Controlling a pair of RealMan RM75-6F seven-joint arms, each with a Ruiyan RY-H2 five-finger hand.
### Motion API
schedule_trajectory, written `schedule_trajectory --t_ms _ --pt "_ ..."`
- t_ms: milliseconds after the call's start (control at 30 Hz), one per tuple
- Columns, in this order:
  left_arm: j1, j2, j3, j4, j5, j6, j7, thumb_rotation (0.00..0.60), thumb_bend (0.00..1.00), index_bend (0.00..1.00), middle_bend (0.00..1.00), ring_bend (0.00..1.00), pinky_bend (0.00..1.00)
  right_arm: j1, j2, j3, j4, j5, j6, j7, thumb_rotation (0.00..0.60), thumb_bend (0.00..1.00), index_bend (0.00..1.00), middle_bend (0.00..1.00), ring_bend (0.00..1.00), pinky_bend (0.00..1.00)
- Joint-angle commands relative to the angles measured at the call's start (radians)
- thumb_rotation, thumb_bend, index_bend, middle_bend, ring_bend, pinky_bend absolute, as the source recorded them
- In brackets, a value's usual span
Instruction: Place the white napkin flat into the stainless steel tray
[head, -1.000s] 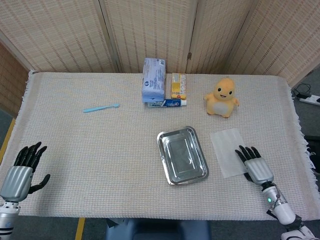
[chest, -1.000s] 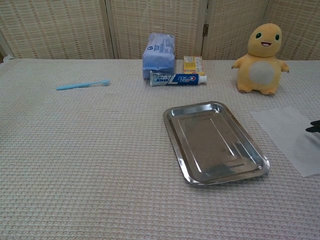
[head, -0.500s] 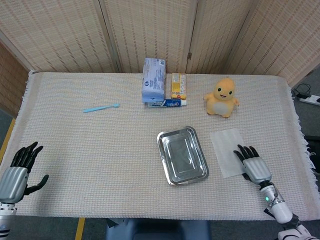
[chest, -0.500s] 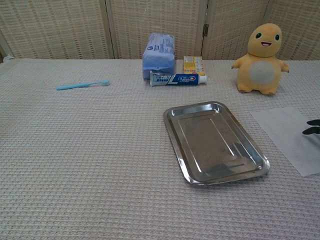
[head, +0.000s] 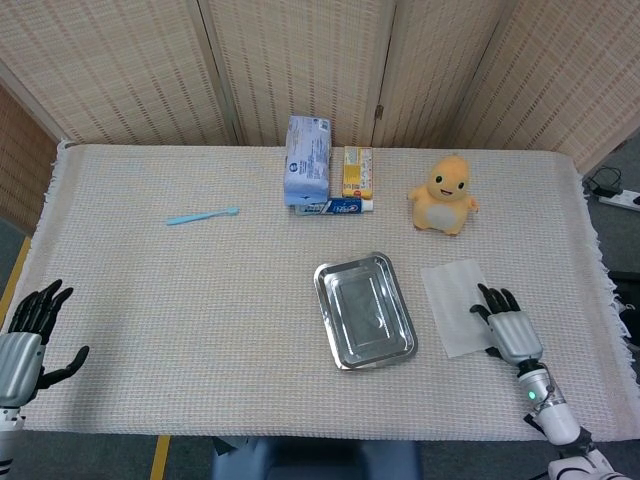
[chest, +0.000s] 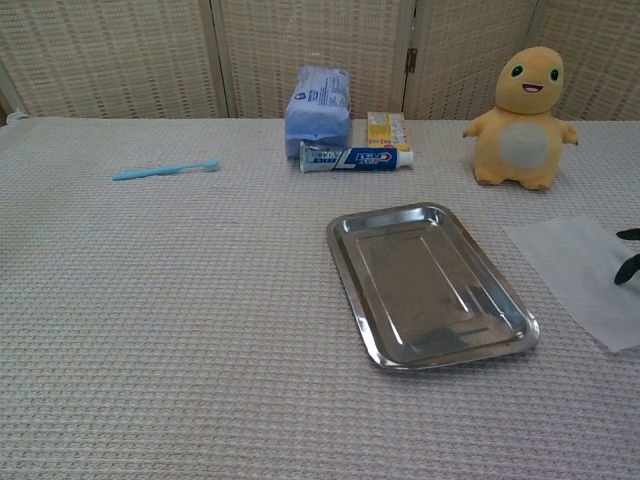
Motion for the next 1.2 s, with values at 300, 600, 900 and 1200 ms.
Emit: schedule_trajectory --t_ms 300,600,900,1200 --pt "0.006 0.008 0.001 0.002 0.012 0.015 -0.006 0.6 0.38 0.0 0.0 0.0 0.0 -0.006 -0.055 0.008 0.087 -0.03 0.085 0.069 0.6 0.46 0.48 0.0 0.0 0.0" --pt "0.007 0.012 0.002 0.006 0.022 0.02 -0.005 0.6 0.39 0.0 0.0 0.0 0.0 -0.006 -0.085 0.001 0.134 -0.047 0.114 0.083 0.6 0.46 0.54 0.04 0.0 0.0" --pt "0.006 0.025 0.013 0.008 0.044 0.019 -0.021 0.6 0.43 0.0 0.0 0.0 0.0 -0.009 -0.102 0.004 0.17 -0.068 0.179 0.106 0.6 0.46 0.61 0.11 0.04 0.0" --pt "0.007 0.017 0.009 0.015 0.045 0.028 -0.014 0.6 0.43 0.0 0.0 0.0 0.0 -0.01 -0.12 0.005 0.207 -0.08 0.22 0.13 0.6 0.46 0.65 0.15 0.07 0.0"
